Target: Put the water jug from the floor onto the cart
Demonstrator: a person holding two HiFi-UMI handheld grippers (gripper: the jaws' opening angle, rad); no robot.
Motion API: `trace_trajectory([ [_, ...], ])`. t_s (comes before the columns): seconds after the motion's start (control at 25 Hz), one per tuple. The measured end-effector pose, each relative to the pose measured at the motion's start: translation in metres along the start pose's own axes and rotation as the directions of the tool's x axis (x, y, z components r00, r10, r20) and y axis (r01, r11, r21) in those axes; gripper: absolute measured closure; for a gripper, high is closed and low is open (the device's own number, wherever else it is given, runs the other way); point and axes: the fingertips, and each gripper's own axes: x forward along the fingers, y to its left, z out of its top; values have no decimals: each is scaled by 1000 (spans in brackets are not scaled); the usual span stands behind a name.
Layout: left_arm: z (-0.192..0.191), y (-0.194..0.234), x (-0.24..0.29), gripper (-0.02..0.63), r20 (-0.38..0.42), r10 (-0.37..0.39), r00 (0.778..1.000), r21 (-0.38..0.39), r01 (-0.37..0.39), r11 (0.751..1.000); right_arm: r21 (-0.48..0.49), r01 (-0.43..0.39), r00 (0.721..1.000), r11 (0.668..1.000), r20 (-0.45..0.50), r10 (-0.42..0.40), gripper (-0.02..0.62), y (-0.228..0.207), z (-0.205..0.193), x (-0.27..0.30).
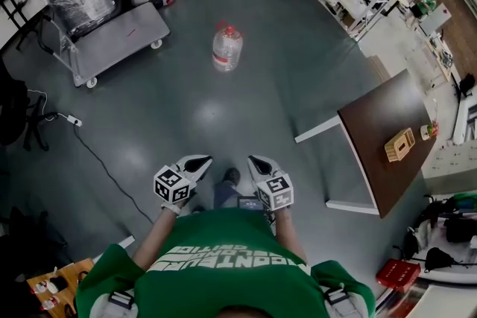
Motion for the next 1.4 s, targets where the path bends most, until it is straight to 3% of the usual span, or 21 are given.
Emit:
trace_trajectory([
  [0.64, 35, 29, 53, 601, -31, -50, 998, 9, 50, 999, 27, 0, 1000, 1000, -19, 1, 609, -54, 21, 37],
  [1.0, 50, 30, 106, 598, -80, -141, 987, 18, 143, 990, 71, 42, 999, 997, -28, -40, 608, -96, 26, 43],
  [1.4, 73, 32, 157, 598, -105, -155, 982, 41, 160, 986, 78, 49, 999, 996, -14, -48, 608, -145, 37, 41],
])
